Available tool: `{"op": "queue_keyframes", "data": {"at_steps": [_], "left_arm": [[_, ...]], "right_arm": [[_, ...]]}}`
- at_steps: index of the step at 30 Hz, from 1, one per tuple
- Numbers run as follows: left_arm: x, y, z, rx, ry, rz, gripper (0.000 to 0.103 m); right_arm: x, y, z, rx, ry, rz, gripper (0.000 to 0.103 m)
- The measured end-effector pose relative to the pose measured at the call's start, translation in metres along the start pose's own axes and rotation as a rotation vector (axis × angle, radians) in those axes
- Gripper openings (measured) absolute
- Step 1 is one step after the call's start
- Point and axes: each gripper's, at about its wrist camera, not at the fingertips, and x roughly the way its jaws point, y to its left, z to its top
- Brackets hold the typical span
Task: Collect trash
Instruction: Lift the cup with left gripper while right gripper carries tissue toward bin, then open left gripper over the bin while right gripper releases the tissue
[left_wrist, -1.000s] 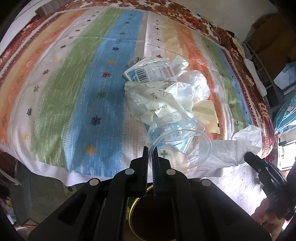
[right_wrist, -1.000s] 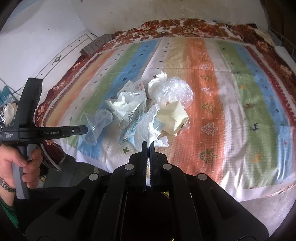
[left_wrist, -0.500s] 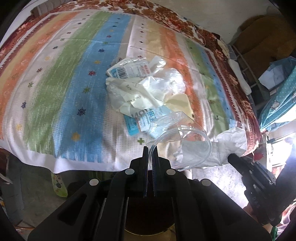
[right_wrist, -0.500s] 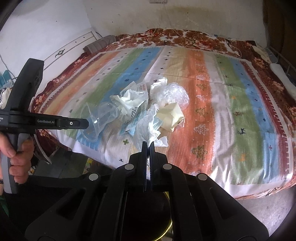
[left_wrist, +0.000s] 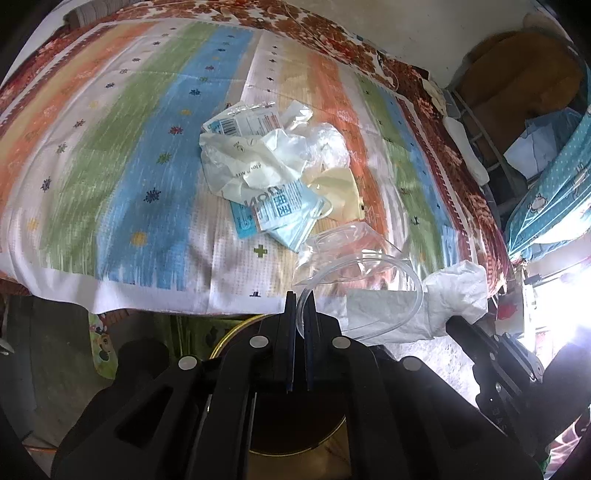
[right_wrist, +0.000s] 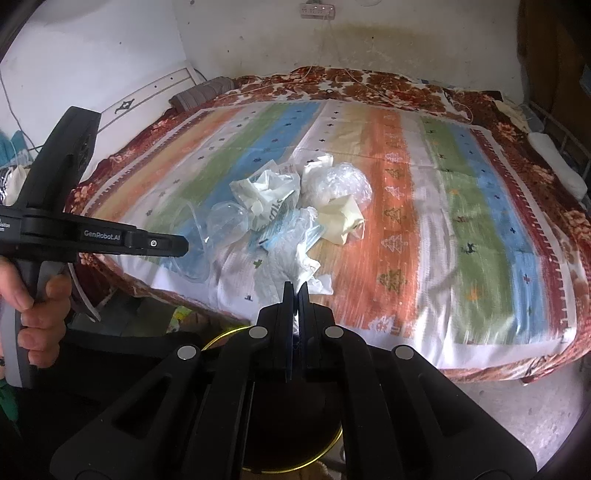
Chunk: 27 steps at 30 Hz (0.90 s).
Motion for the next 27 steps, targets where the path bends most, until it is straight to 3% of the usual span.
{"op": "queue_keyframes", "data": {"at_steps": [17,27], "left_arm": [[0.008,-0.005,-0.047,0.018,0.034,0.022,0.003],[0.023,-0.006,-0.065,0.022,0.103,0.121,0.003]], "right_arm": [[0.000,0.005,-0.055,0.029,0.101,0.000,0.002],[0.018,0.003,-0.077,0.082,0.209,0.013,0.002]]}}
